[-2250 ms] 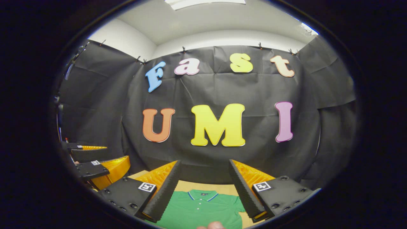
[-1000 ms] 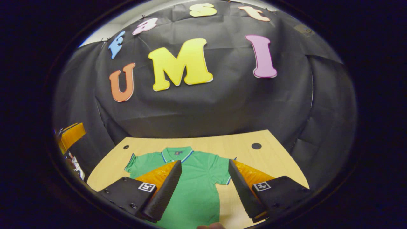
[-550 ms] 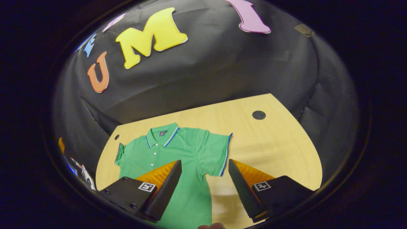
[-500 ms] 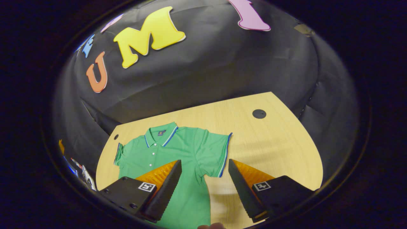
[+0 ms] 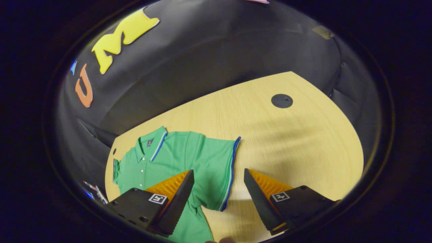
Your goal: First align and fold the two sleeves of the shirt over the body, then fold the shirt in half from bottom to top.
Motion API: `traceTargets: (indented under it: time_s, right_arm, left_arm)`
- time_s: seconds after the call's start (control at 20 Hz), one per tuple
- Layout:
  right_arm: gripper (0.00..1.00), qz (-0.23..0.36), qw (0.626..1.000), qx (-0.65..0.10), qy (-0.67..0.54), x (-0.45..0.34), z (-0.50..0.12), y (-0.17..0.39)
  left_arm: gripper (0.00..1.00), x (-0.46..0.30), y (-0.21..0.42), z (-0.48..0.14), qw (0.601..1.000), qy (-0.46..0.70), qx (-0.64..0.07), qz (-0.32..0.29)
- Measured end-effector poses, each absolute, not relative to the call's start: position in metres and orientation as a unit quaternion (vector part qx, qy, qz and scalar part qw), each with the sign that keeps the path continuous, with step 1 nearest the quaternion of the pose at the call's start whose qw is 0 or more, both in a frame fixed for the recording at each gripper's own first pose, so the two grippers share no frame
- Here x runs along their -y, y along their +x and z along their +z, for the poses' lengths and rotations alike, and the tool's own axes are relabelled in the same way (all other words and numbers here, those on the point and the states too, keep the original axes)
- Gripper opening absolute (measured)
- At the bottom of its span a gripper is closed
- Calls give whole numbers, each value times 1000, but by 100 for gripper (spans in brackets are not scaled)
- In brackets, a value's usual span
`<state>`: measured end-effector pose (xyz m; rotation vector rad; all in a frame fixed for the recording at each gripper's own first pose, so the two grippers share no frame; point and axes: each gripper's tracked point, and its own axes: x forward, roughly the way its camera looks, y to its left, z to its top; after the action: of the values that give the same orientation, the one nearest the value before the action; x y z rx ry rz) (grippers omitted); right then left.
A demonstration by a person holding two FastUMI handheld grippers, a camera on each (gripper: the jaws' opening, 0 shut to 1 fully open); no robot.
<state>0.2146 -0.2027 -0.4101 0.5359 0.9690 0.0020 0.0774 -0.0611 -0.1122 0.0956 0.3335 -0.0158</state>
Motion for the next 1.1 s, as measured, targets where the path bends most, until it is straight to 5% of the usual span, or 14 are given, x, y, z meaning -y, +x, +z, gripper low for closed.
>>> traceTargets:
  time_s: [0.05, 0.1, 0.25, 0.3, 0.45, 0.55, 1.1]
  right_arm:
    - [88, 0, 850, -461, 256, 202, -415, 218]
    - [95, -2, 850, -464, 250, 204, -422, 220]
    - [76, -17, 846, -473, 246, 208, -431, 224]
    - [60, -17, 848, -473, 239, 209, -435, 223]
    - [55, 6, 862, -468, 194, 200, -448, 231]
    - [7, 10, 859, -477, 185, 199, -458, 238]
    - [2, -3, 876, -428, 222, 190, -378, 245]
  left_arm:
    - [98, 62, 77, -114, 984, 47, -170, -7]
    - [98, 63, 76, -116, 984, 47, -174, -7]
    - [98, 64, 75, -119, 982, 49, -184, -3]
    - [98, 63, 75, -119, 982, 48, -185, -1]
    - [98, 63, 72, -128, 979, 47, -198, 5]
    - [98, 61, 69, -135, 976, 46, -211, 9]
    - [98, 17, 50, -134, 977, 17, -204, 55]
